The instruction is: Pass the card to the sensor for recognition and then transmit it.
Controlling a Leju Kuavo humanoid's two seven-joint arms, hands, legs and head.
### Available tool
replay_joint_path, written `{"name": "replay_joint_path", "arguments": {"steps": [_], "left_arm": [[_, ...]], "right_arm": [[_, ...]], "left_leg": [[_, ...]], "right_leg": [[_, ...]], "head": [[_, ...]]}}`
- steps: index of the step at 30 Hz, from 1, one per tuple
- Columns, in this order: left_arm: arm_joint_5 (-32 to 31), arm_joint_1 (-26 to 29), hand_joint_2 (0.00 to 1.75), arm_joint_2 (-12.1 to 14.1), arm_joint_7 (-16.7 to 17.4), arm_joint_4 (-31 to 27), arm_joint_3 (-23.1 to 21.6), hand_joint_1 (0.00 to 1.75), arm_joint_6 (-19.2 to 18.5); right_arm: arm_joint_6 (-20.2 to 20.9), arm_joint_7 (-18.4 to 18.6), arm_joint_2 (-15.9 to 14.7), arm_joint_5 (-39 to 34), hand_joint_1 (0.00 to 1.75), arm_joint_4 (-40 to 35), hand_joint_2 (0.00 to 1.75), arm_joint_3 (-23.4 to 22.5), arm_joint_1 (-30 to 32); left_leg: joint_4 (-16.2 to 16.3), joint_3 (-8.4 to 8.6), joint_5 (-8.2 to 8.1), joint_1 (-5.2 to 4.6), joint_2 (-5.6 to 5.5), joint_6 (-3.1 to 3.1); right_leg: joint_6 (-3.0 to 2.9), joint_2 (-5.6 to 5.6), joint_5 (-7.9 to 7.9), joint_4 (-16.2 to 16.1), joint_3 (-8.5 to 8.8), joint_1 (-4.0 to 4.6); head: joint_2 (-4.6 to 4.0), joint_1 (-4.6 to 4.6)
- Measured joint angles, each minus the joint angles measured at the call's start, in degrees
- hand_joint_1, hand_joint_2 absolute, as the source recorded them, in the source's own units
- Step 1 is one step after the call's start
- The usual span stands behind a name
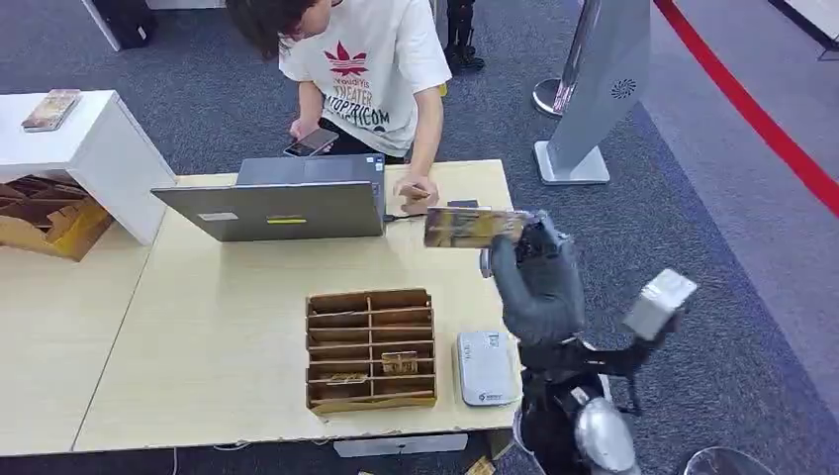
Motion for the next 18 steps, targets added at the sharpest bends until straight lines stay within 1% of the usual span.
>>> {"name": "replay_joint_path", "arguments": {"steps": [1,4,5,18], "left_arm": [[0.00,0.00,0.00,0.00,0.00,0.00,0.18,0.00,0.04],[0.02,-0.02,0.00,-0.07,-0.11,0.00,0.51,0.00,0.50],[0.00,-0.01,0.00,-0.11,-0.17,0.00,0.57,0.00,0.66],[-0.17,-0.03,0.00,-0.24,-0.20,0.00,0.66,0.00,1.09]], "right_arm": [[0.93,-0.42,0.26,-0.60,1.75,-1.13,1.75,-0.49,0.49],[2.24,-2.01,0.55,8.54,1.75,-3.18,1.75,-1.80,1.23],[2.26,-2.10,0.68,9.80,1.75,-3.66,1.75,-2.08,1.46],[2.11,-2.67,0.85,11.26,1.75,-6.22,1.75,-3.28,2.62]], "left_leg": [[0.00,0.00,0.00,0.00,0.00,0.00],[0.00,0.03,0.01,0.00,0.01,0.00],[0.00,0.03,0.01,0.00,0.01,0.00],[0.00,0.02,0.02,0.00,0.02,0.01]], "right_leg": [[0.00,0.00,0.00,0.00,0.00,0.00],[0.00,0.01,0.01,0.00,0.01,0.00],[0.00,0.01,0.01,0.00,0.01,0.00],[0.00,0.02,0.01,0.00,0.01,0.00]], "head": [[0.00,-0.07],[0.00,-0.04],[0.00,-0.04],[0.00,-0.04]]}}
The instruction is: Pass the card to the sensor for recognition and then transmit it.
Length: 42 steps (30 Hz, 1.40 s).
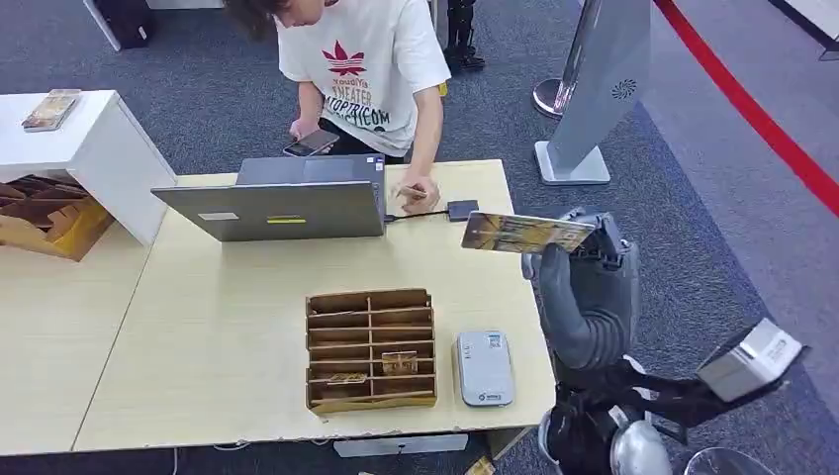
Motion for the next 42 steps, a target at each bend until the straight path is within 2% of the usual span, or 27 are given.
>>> {"name": "replay_joint_path", "arguments": {"steps": [10,19,24,32,42], "left_arm": [[-0.83,0.00,0.00,0.00,0.00,0.00,0.00,0.00,-0.02],[-3.45,-0.48,0.00,0.02,0.00,0.00,0.00,0.00,-0.04],[-5.44,-1.58,0.00,0.04,0.54,0.00,-0.20,0.00,-0.96],[-8.22,-3.44,0.00,0.04,2.65,0.00,-2.25,0.00,-2.73],[-10.21,-4.55,0.00,0.02,4.04,0.00,-6.01,0.00,-4.90]], "right_arm": [[-0.50,-0.24,0.00,2.78,1.75,0.06,1.75,0.15,-0.19],[-0.33,2.29,0.50,9.54,1.75,6.18,1.75,4.83,-9.52],[-1.27,6.33,0.74,17.39,1.75,15.33,1.75,7.56,-18.79],[-3.91,11.94,3.41,30.89,1.75,34.80,1.75,9.57,-33.09],[-6.36,18.45,6.38,46.91,1.75,57.79,1.75,11.28,-44.81]], "left_leg": [[-0.01,-0.02,0.01,0.00,0.00,0.00],[-0.01,0.00,0.05,0.00,0.02,0.03],[0.00,0.00,0.11,0.00,0.01,0.01],[0.00,0.00,0.17,0.00,0.00,-0.03],[0.01,-0.01,0.17,0.00,-0.04,-0.03]], "right_leg": [[0.00,0.00,0.00,0.00,0.02,0.00],[0.00,0.02,0.02,0.02,0.03,0.00],[-0.01,0.01,0.08,0.03,0.03,0.00],[-0.02,0.02,0.12,0.06,0.03,0.00],[-0.02,-0.01,0.12,0.06,0.02,0.00]], "head": [[0.00,0.00],[0.00,0.00],[0.00,0.00],[0.00,0.00],[0.00,0.02]]}}
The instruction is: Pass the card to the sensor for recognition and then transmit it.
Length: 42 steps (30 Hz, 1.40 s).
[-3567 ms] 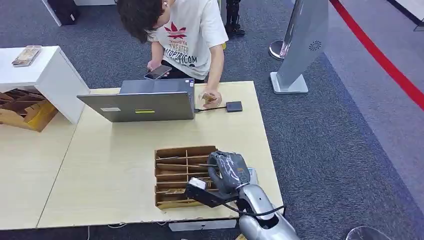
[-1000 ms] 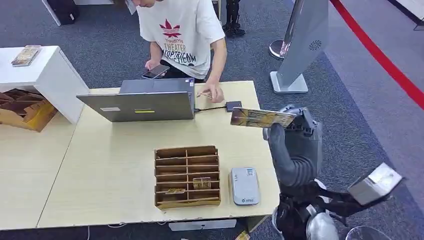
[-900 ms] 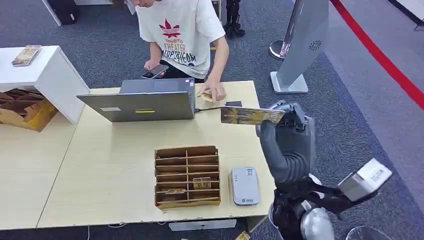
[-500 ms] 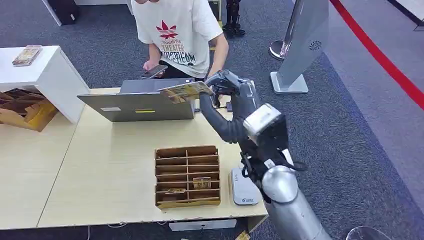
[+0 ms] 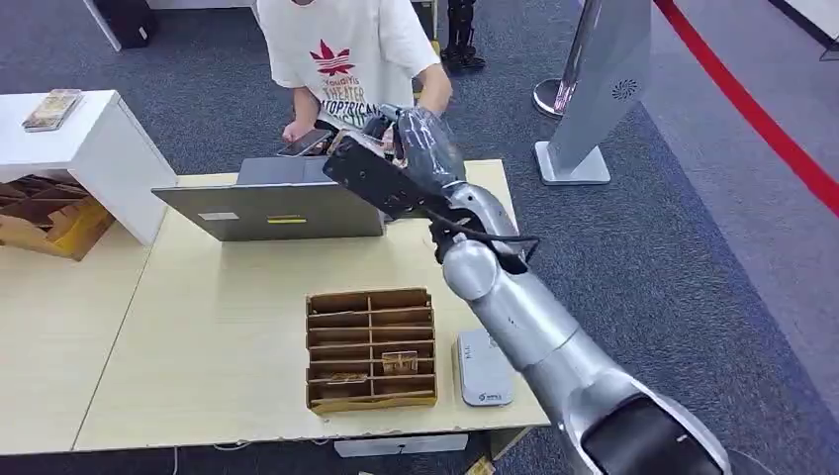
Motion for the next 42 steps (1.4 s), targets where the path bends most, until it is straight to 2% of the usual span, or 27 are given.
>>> {"name": "replay_joint_path", "arguments": {"steps": [8,12,15,16,17,18,19,21,23,26,28,29,31,33,35,38,42], "left_arm": [[-0.59,-0.62,0.00,-0.07,1.01,0.00,-2.43,0.00,-1.40],[-0.68,-0.82,0.00,-0.07,1.73,0.00,-3.87,0.00,-2.73],[-0.59,-0.95,0.00,-0.13,1.81,0.00,-4.39,0.00,-3.41],[-0.46,-0.96,0.00,-0.13,1.81,0.00,-4.50,0.00,-3.47],[-0.33,-0.97,0.00,-0.15,1.81,0.00,-4.63,0.00,-3.52],[-0.02,-0.96,0.00,-0.15,1.81,0.00,-4.74,0.00,-3.56],[0.15,-0.96,0.00,-0.17,1.84,0.00,-4.81,0.00,-3.61],[0.50,-0.95,0.00,-0.17,1.82,0.00,-5.11,0.00,-3.59],[1.00,-0.95,0.00,-0.17,1.84,0.00,-5.33,0.00,-3.43],[2.41,-0.87,0.00,-0.17,1.81,0.00,-5.35,0.00,-3.23],[3.69,-0.67,0.00,-0.17,1.57,0.00,-5.35,0.00,-2.73],[4.19,-0.57,0.00,-0.15,1.36,0.00,-5.33,0.00,-2.54],[5.34,-0.31,0.00,-0.13,0.57,0.00,-5.33,0.00,-2.21],[6.58,0.04,0.00,-0.04,-0.37,0.00,-5.33,0.00,-1.59],[7.74,0.43,0.00,0.04,-1.24,0.00,-5.31,0.00,-0.81],[9.05,1.12,0.00,0.31,-2.08,0.00,-5.11,0.00,-0.24],[10.05,2.20,0.00,0.72,-2.91,0.00,-4.66,0.00,0.65]], "right_arm": [[-0.33,3.89,1.94,9.50,1.75,13.50,1.75,1.79,-5.63],[-0.26,7.05,2.60,18.61,1.75,19.55,1.75,4.59,-7.64],[-0.04,8.06,2.78,21.26,1.75,22.39,1.75,5.72,-8.24],[-0.09,8.17,2.77,21.53,1.26,23.05,1.75,5.94,-8.33],[-0.11,8.35,2.78,21.83,1.26,23.67,1.75,6.03,-8.39],[-0.07,8.39,2.77,21.94,0.00,24.25,1.75,6.05,-8.41],[0.02,8.28,2.77,21.83,0.00,24.67,0.00,6.05,-8.39],[0.37,7.43,2.82,20.92,0.00,25.35,0.00,6.03,-8.38],[1.35,5.03,3.23,18.67,0.00,25.70,0.00,5.38,-8.22],[3.06,-0.54,4.22,14.02,0.00,25.39,0.00,3.69,-7.24],[7.29,-5.92,5.48,8.12,0.00,23.35,0.00,2.21,-5.22],[9.32,-7.10,6.18,5.59,0.00,21.45,0.00,1.81,-3.71],[16.17,-8.73,7.24,-2.01,0.00,17.62,0.00,1.77,-0.83],[25.65,-9.71,7.43,-14.37,0.00,11.43,0.00,2.10,2.90],[32.32,-10.08,7.08,-28.69,0.00,4.69,0.00,3.21,6.84],[36.89,-10.91,4.97,-45.22,0.00,-5.76,0.00,5.44,13.44],[38.21,-12.48,0.90,-55.44,0.00,-16.67,0.00,8.02,21.57]], "left_leg": [[0.00,0.00,0.00,0.00,0.01,0.00],[0.01,0.00,0.00,0.00,0.00,0.00],[0.01,0.00,0.00,0.00,0.01,0.00],[0.01,0.00,0.00,0.00,0.02,0.00],[0.01,0.00,0.00,0.00,0.02,0.00],[0.01,0.00,0.00,0.00,0.02,0.00],[0.01,0.00,0.00,0.00,0.02,0.00],[0.01,0.00,0.00,0.00,0.02,0.00],[0.01,0.00,0.00,0.00,0.03,0.00],[0.00,0.00,0.00,0.01,0.03,0.00],[-0.01,0.00,-0.01,0.03,0.05,-0.01],[-0.01,0.00,-0.02,0.04,0.06,-0.03],[-0.01,-0.02,-0.02,0.05,0.04,-0.03],[-0.01,-0.04,-0.03,0.06,0.03,-0.03],[-0.01,-0.05,-0.06,0.06,0.05,-0.04],[-0.01,-0.06,-0.11,0.05,0.03,0.01],[-0.01,-0.06,-0.14,0.03,0.05,0.00]], "right_leg": [[0.00,0.01,0.00,0.00,-0.02,0.00],[0.00,0.00,0.00,0.00,-0.02,0.00],[0.00,0.02,0.00,0.00,-0.03,0.00],[0.00,0.02,0.00,0.00,-0.03,0.00],[0.00,0.02,0.00,0.00,-0.03,0.00],[0.00,0.02,0.00,0.00,-0.03,0.00],[0.00,0.02,0.00,0.00,-0.03,0.00],[0.00,0.02,0.00,0.00,-0.03,0.00],[0.00,0.04,0.00,0.00,-0.04,0.00],[-0.01,0.04,0.00,0.00,-0.04,0.01],[-0.01,0.08,-0.01,0.01,-0.05,0.02],[-0.02,0.10,-0.01,0.01,-0.07,0.03],[-0.01,0.07,-0.04,0.01,-0.09,0.04],[-0.01,0.06,-0.05,0.01,-0.11,0.04],[-0.03,0.07,-0.08,-0.01,-0.15,0.04],[0.02,0.04,-0.11,-0.06,-0.09,0.03],[0.02,0.05,-0.11,-0.08,-0.11,0.02]], "head": [[0.00,-0.02],[0.00,0.00],[0.00,-0.02],[0.00,0.00],[0.00,-0.04],[0.00,0.00],[0.00,-0.02],[0.00,-0.02],[0.00,-0.02],[0.00,-0.02],[0.00,-0.02],[0.00,-0.02],[0.00,-0.02],[0.00,-0.04],[0.00,-0.04],[0.00,-0.02],[0.00,-0.04]]}}
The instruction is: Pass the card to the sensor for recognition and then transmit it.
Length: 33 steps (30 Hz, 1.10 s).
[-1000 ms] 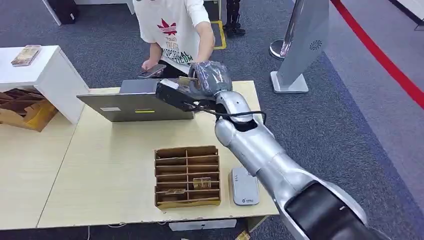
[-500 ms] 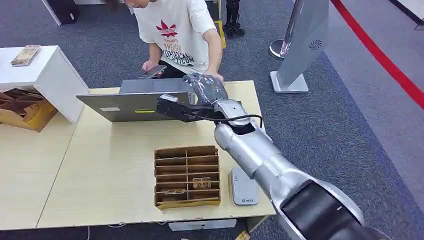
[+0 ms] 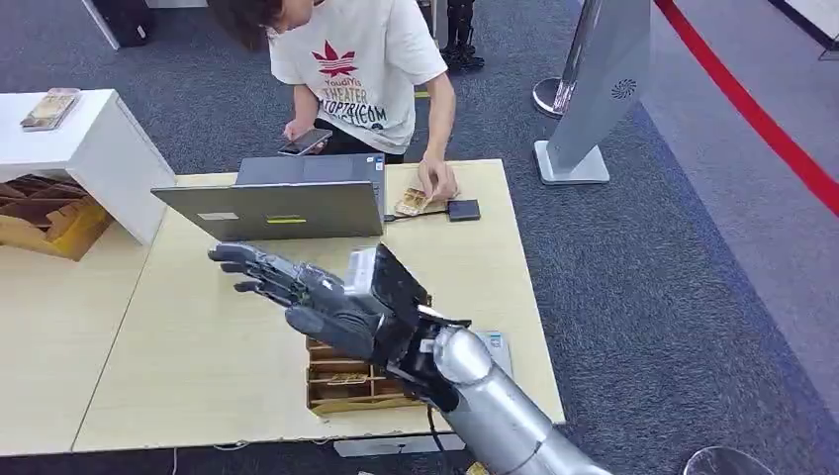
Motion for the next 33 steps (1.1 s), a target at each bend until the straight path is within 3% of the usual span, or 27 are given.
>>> {"name": "replay_joint_path", "arguments": {"steps": [6,10,21,33], "left_arm": [[0.94,1.47,0.00,0.72,-0.83,0.00,1.14,0.00,1.16],[1.07,1.64,0.00,1.25,-1.05,0.00,1.49,0.00,2.40],[0.70,1.51,0.00,2.08,-1.44,0.00,2.03,0.00,3.65],[0.35,1.51,0.00,2.30,-1.53,0.02,2.03,0.00,4.07]], "right_arm": [[-0.13,-1.92,-6.59,-7.62,0.00,-8.93,0.00,-0.61,8.86],[0.74,-2.01,-9.20,-11.35,0.00,-12.66,0.00,-3.40,12.97],[2.45,-1.75,-12.46,-14.02,0.00,-16.89,0.00,-10.40,19.96],[3.08,-1.55,-13.12,-13.93,0.00,-17.34,0.00,-11.65,21.18]], "left_leg": [[0.00,0.02,-0.02,0.00,0.00,0.03],[0.00,0.02,-0.02,0.01,-0.01,0.03],[0.00,0.01,-0.02,0.00,0.00,0.03],[0.00,0.01,-0.01,0.01,0.00,0.03]], "right_leg": [[0.00,0.00,0.00,0.00,0.01,0.01],[0.00,-0.01,0.00,0.00,0.01,0.01],[0.00,0.00,0.00,0.00,0.01,0.00],[0.00,0.01,0.00,0.01,0.01,0.01]], "head": [[0.00,0.02],[0.00,0.02],[0.00,0.02],[0.00,0.02]]}}
